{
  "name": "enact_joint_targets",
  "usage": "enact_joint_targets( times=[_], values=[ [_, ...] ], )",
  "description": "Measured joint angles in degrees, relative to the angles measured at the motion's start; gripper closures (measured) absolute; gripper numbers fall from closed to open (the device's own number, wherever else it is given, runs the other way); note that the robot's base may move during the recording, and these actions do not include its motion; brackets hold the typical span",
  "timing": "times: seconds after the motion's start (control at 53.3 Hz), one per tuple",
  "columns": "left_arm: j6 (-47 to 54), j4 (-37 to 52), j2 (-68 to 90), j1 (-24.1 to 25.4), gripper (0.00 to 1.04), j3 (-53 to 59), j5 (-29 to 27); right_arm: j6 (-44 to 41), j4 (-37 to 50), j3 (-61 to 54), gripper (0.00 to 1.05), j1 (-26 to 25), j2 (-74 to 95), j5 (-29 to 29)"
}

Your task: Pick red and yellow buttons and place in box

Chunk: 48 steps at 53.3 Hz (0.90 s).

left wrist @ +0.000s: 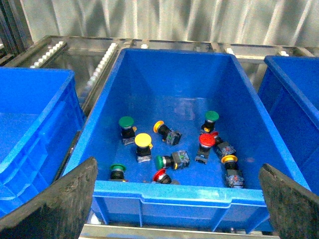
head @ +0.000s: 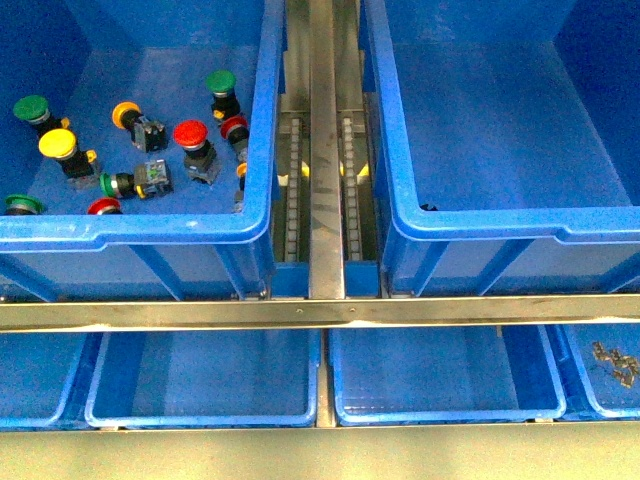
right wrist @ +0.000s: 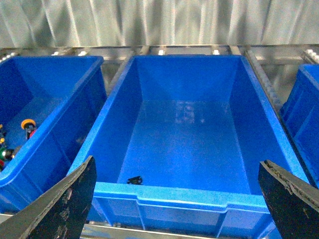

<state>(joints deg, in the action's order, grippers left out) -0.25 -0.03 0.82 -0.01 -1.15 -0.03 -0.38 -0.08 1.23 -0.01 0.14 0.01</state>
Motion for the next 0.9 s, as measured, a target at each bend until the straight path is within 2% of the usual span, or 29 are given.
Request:
enact_joint_targets(
  times=[0.901],
  values=[
    [0.00,0.00,0.00,0.00,0.08,0.00,0.00,0.00,0.00,0.00,0.07,0.00,0.02,0.02]
  ],
)
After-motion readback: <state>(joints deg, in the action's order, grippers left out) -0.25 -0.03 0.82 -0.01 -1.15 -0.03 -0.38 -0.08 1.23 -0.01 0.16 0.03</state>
